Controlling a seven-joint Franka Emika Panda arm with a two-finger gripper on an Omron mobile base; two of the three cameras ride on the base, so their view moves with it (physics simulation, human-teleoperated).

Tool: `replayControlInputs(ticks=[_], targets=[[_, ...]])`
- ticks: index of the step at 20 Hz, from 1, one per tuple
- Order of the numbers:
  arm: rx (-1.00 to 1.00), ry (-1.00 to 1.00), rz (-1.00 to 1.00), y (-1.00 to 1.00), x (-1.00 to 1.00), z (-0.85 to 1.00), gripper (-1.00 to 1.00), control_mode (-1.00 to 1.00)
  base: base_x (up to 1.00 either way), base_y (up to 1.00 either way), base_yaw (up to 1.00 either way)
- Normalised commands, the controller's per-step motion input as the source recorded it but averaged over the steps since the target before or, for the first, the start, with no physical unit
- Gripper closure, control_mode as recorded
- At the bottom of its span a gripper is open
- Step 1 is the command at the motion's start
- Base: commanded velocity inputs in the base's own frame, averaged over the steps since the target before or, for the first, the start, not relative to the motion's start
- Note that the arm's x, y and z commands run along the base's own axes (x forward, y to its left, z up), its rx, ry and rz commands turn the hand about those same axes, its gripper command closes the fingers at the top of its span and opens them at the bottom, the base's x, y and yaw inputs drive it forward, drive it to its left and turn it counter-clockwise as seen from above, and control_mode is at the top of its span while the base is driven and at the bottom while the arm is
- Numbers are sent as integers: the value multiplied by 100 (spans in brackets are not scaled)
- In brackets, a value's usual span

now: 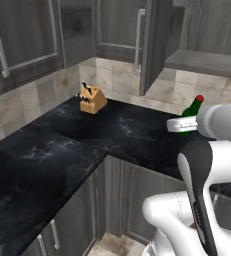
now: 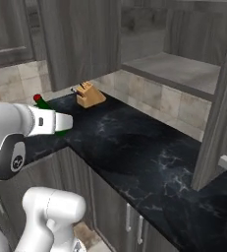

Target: Pick the beer, bottled water, can from the counter and place them in the open cabinet.

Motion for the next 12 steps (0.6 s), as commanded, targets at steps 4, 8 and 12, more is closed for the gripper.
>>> replayControlInputs(ticks=[4, 8, 12], targets=[[0, 0, 0, 0, 0, 0, 100, 100, 57, 0, -34], [0, 0, 0, 0, 0, 0, 100, 100, 59, 0, -34], [0, 0, 0, 0, 0, 0, 100, 100, 51, 0, -33]])
